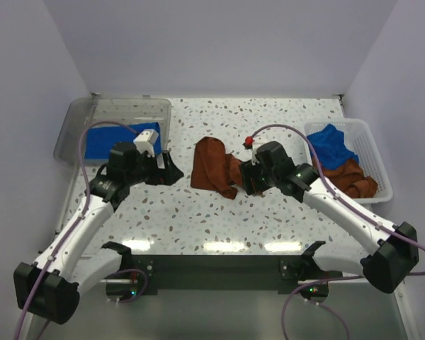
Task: Fold and stack the towels
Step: Move the towel to the center of the board
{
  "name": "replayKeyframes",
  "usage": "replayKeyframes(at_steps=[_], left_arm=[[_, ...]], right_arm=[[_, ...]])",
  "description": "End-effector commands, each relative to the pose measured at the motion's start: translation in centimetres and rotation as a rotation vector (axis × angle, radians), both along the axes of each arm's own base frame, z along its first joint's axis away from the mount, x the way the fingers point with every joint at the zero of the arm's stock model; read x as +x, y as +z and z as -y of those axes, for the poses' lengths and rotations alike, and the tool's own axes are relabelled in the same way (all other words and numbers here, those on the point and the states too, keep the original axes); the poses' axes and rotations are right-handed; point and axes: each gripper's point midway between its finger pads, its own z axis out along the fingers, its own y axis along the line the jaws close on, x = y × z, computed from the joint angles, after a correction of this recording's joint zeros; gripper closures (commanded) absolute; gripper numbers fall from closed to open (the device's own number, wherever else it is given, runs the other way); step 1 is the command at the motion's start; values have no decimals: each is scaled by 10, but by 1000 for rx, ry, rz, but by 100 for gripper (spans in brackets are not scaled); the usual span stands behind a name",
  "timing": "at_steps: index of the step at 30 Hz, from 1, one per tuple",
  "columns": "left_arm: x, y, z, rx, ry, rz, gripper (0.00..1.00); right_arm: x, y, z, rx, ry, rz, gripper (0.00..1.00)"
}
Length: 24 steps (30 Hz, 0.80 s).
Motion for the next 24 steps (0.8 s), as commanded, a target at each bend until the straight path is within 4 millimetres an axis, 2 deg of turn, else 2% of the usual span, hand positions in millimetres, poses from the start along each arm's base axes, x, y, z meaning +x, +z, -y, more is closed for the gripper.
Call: replayKeyframes(at_steps=[1,2,4,5,6,7,8,9,10,11,13,14,16,17,23,24], left_arm=[[1,-18,25,-27,-14,-50,7],[4,-31,32,-15,-17,-88,7],[11,-40,47,14,-20,-90,9],[15,-58,51,48,-7,-131,11],[18,-61,62,54,-25,-121,14],[22,-64,66,65,-19,-123,19],[29,-76,67,100,2,-136,21],[31,-79,72,111,3,-129,23],[37,-81,73,123,20,-124,26],[43,-94,71,158,47,-140,27],[47,-99,79,175,42,-157,31],[50,-113,77,206,62,-184,32],[54,-120,83,230,64,-185,36],[56,-132,80,265,85,-199,37],[63,-153,74,308,140,-219,43],[65,-153,75,306,141,-216,46]], right_arm=[[24,-18,17,-116,-80,27,37],[30,-23,19,-117,-102,20,37],[36,-31,10,-88,-79,10,38],[37,-32,6,-82,-61,7,37],[37,-33,-3,-49,-32,2,37],[36,-37,-6,-43,-19,-9,37],[34,-41,-7,-43,-9,-17,38],[34,-42,-9,-33,-1,-19,37],[32,-44,-8,-32,-1,-17,37],[30,-44,-11,-14,11,-23,37],[28,-44,-17,13,31,-24,37],[25,-47,-17,14,35,-30,37],[22,-51,-19,30,45,-38,37],[21,-51,-21,35,52,-34,37],[15,-61,-24,53,72,-53,36],[15,-63,-23,46,68,-54,36]])
